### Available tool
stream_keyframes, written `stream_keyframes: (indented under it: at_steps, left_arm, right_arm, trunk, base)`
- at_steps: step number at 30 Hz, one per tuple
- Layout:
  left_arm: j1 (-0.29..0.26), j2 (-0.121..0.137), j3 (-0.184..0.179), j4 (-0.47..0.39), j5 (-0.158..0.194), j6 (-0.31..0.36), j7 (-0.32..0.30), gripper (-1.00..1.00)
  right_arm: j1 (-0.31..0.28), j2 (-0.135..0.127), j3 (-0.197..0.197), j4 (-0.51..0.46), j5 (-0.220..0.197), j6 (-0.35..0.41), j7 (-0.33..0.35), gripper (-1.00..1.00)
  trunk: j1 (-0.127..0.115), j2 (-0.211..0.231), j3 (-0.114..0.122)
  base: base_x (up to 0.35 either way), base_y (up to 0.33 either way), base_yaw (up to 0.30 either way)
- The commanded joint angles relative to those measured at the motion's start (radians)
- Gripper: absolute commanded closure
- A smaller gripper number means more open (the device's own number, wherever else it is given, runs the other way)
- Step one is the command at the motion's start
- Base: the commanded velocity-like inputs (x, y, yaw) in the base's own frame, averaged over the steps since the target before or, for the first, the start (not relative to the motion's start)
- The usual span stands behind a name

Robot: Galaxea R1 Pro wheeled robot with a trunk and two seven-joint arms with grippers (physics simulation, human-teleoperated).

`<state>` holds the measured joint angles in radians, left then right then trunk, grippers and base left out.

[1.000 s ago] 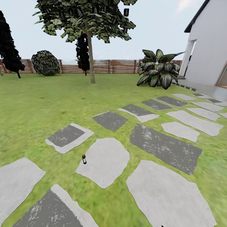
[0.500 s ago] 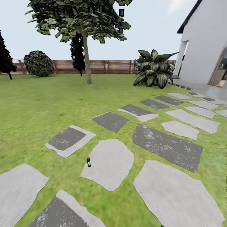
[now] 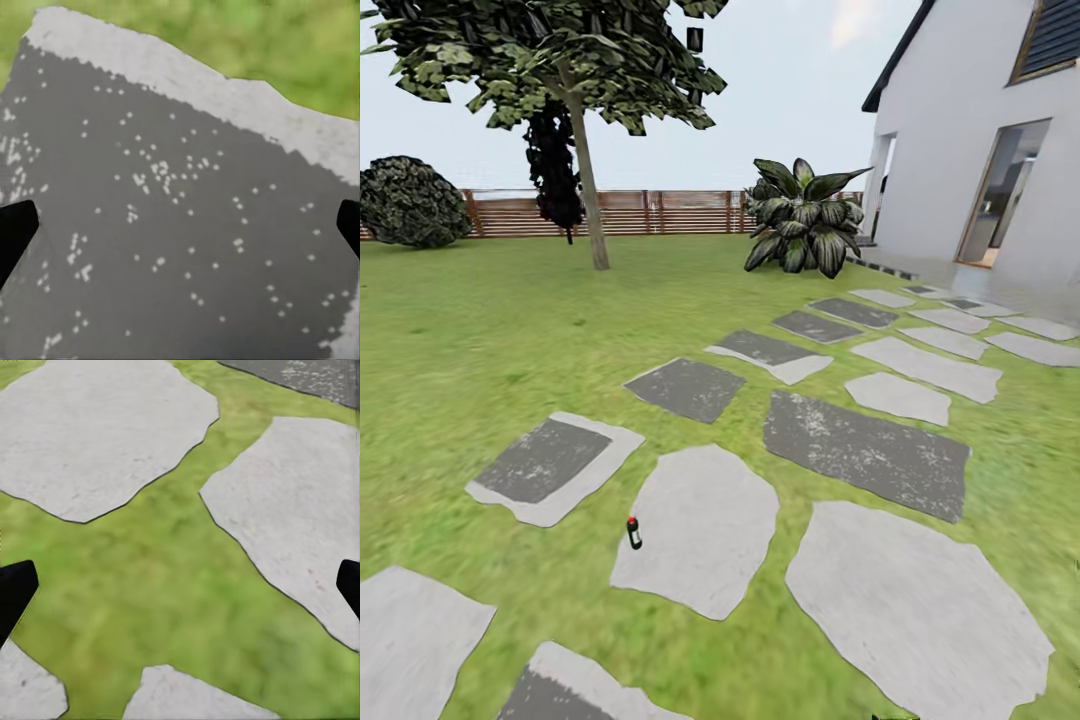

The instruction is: Pick up the pesticide atomizer in the garden and spray insectifuge to fully cover both potted plants in the garden.

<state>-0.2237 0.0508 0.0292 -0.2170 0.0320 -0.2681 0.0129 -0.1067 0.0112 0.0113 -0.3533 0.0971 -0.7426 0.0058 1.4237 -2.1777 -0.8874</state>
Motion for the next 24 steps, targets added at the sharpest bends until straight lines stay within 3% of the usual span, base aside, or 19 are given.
stream_keyframes:
  at_steps: [1, 24]
  left_arm:
    - [0.0, 0.0, 0.002, 0.001, 0.003, -0.003, -0.001, -1.0]
    - [0.001, 0.0, 0.002, 0.001, 0.003, -0.003, -0.001, -1.0]
  right_arm:
    - [-0.001, 0.0, -0.004, 0.001, 0.007, -0.003, 0.0, -1.0]
    - [-0.001, 0.001, -0.004, 0.001, 0.007, -0.003, 0.0, -1.0]
  trunk:
    - [0.0, 0.0, -0.001]
    - [0.0, 0.0, -0.001]
  base:
    - [0.093, 0.338, -0.274]
    - [0.134, 0.333, -0.274]
